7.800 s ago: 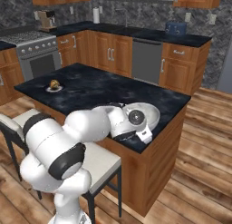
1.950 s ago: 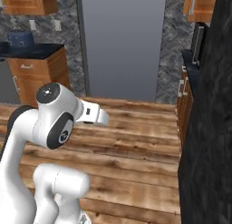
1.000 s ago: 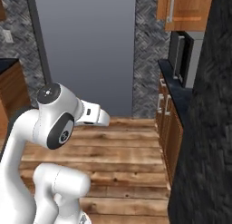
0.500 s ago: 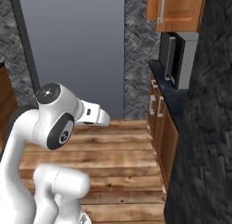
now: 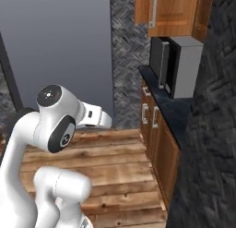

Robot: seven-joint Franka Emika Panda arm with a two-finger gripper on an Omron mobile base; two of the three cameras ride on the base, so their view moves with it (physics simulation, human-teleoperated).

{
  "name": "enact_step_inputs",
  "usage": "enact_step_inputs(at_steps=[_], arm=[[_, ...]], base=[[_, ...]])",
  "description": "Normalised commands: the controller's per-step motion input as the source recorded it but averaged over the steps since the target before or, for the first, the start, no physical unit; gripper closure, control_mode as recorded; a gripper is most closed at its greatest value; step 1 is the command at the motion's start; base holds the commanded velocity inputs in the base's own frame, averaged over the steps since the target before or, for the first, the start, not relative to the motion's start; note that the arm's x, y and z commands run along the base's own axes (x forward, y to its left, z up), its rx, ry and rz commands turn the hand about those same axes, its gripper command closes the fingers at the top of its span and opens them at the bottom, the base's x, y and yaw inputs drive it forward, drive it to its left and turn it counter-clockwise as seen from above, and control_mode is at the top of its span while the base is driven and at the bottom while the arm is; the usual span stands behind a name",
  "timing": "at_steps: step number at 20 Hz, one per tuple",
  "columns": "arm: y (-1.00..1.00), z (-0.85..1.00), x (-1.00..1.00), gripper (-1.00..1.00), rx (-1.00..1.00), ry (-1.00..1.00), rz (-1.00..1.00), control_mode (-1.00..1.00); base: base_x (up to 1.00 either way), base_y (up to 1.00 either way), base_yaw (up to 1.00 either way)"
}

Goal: Take the smaller bowl and place it next to the appetizer plate on the dining counter , and place the larger bowl next to the plate with cooked food.

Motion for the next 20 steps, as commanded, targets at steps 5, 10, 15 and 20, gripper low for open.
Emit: enact_step_inputs(at_steps=[5,10,15,20], arm=[[0.0,0.0,0.0,-1.0,0.0,0.0,0.0,1.0],[0.0,0.0,0.0,-1.0,0.0,0.0,0.0,1.0],[0.0,0.0,0.0,-1.0,0.0,0.0,0.0,1.0],[0.0,0.0,0.0,-1.0,0.0,0.0,0.0,1.0]], base=[[1.0,0.27,-0.3],[0.95,0.24,-0.31],[0.72,0.26,-0.33],[0.49,0.12,-0.34]])
